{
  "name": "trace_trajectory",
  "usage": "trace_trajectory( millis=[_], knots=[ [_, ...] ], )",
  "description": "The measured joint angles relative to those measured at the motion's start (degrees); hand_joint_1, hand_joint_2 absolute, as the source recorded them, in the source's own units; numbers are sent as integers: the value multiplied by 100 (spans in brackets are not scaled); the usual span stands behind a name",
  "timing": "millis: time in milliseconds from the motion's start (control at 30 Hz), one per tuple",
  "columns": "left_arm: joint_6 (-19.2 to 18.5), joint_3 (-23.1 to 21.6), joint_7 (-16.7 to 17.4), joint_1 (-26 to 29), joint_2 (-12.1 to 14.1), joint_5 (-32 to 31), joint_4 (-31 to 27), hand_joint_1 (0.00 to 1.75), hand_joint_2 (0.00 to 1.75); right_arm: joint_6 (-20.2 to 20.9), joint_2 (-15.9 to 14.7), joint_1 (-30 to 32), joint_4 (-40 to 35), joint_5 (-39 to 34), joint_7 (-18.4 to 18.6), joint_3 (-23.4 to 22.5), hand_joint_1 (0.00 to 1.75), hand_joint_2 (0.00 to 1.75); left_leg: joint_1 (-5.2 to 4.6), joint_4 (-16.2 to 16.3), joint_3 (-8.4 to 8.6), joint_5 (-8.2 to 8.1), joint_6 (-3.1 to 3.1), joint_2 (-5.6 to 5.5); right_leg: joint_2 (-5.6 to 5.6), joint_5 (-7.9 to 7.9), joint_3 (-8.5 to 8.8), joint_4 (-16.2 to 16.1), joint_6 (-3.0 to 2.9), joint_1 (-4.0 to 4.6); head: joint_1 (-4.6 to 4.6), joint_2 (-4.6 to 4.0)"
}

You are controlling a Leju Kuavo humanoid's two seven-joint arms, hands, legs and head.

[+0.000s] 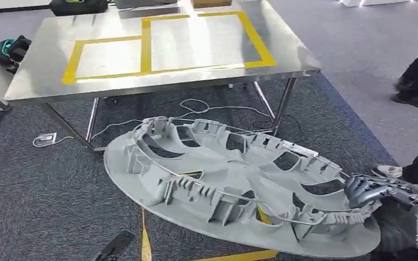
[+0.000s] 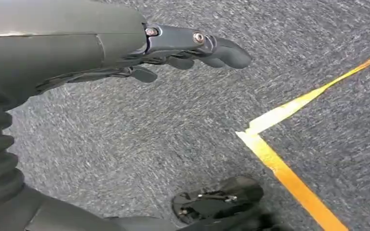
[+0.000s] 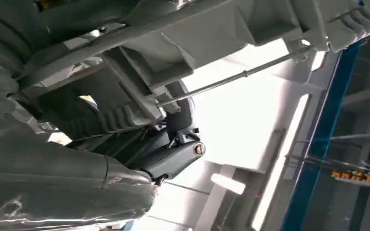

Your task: Take the parts from the cabinet and place them on the table.

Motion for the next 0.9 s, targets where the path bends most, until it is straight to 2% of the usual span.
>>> trace_trajectory(
  millis=[33,67,100,167,200,233,267,300,367,500,567,600,633,667,800,833,867,900],
  knots=[
    [0,0,2,7,0,0,0,0,175,0,0,2,0,11,0,0,175,175,12,71,-42,38,-2,-1,25,2,-2,0,2,-4,2,0],
    [-2,-2,2,6,0,0,0,0,175,0,0,2,0,11,0,0,175,175,20,-64,17,190,-5,-1,45,6,-1,1,7,-9,2,-2],
    [-2,-7,9,4,0,0,0,0,175,-2,0,2,0,17,0,0,175,175,28,-430,190,442,-5,-2,64,12,2,1,19,-18,4,0],
    [-2,-13,35,-3,2,0,0,0,175,-7,0,0,0,29,0,0,175,175,46,-1396,674,890,-8,-29,99,20,8,2,65,-34,2,0],
    [0,-15,46,-12,0,-2,0,0,175,-11,0,-2,0,29,0,0,175,175,53,-1617,761,868,-5,-68,111,16,-15,33,108,2,-9,0],
    [-2,-20,66,-23,-2,-11,0,0,175,-22,0,-7,0,39,0,0,175,175,49,-1677,765,845,61,-87,140,31,-54,34,149,6,11,0],
    [0,-20,79,-13,-4,-11,0,0,175,-28,0,-8,0,46,4,0,175,175,59,-1705,751,876,48,-86,138,19,-67,39,95,19,0,0],
    [0,-20,87,-5,-2,-9,0,0,175,-41,2,-4,0,46,6,4,175,175,54,-1705,750,877,51,-87,135,48,-69,27,-21,18,8,0],
    [0,-20,103,-9,-4,-11,0,0,175,-48,0,-8,0,52,7,9,175,175,41,-1705,750,887,87,-88,131,60,-45,-18,-11,15,11,0],
    [7,-22,127,-10,-4,-11,0,0,175,-59,0,-8,0,57,9,20,175,175,25,-1702,737,895,150,-88,125,120,-15,-95,98,3,9,0],
    [9,-22,129,-13,-4,-11,0,0,175,-66,0,-7,0,61,9,22,175,175,17,-1700,727,900,163,-87,127,137,-17,-112,179,-8,9,0],
    [9,-22,129,-13,-4,-11,0,0,175,-68,0,-6,0,61,9,22,175,175,13,-1699,725,900,164,-87,127,137,-18,-113,199,-13,7,0],
    [11,-22,129,-13,-2,-11,0,0,175,-68,0,-5,0,63,9,22,175,175,-12,-1665,715,885,190,-88,129,152,-11,-143,230,-31,7,0],
    [17,-22,129,-14,2,-11,0,0,175,-77,0,-3,0,63,11,22,175,175,-22,-1659,706,883,242,-88,130,159,-15,-147,299,-49,0,0],
    [31,-28,136,-17,2,-9,0,0,175,-90,0,15,-4,83,13,22,175,175,-18,-1731,715,907,321,-85,135,167,-12,-179,371,-48,2,-2],
    [33,-33,142,-15,0,-9,0,0,175,-92,0,30,-17,92,15,22,175,175,24,-1826,775,962,346,-71,127,131,-64,-99,368,-57,4,0],
    [42,-37,142,-18,0,-9,0,0,175,-96,0,36,-22,94,15,24,175,175,34,-1857,804,969,377,-70,86,-18,-159,106,357,-41,22,0],
    [44,-39,144,-23,2,-7,0,0,175,-96,0,38,-22,94,11,24,175,175,35,-1856,805,968,380,-68,61,-207,-319,446,361,-44,28,0]
  ],
)
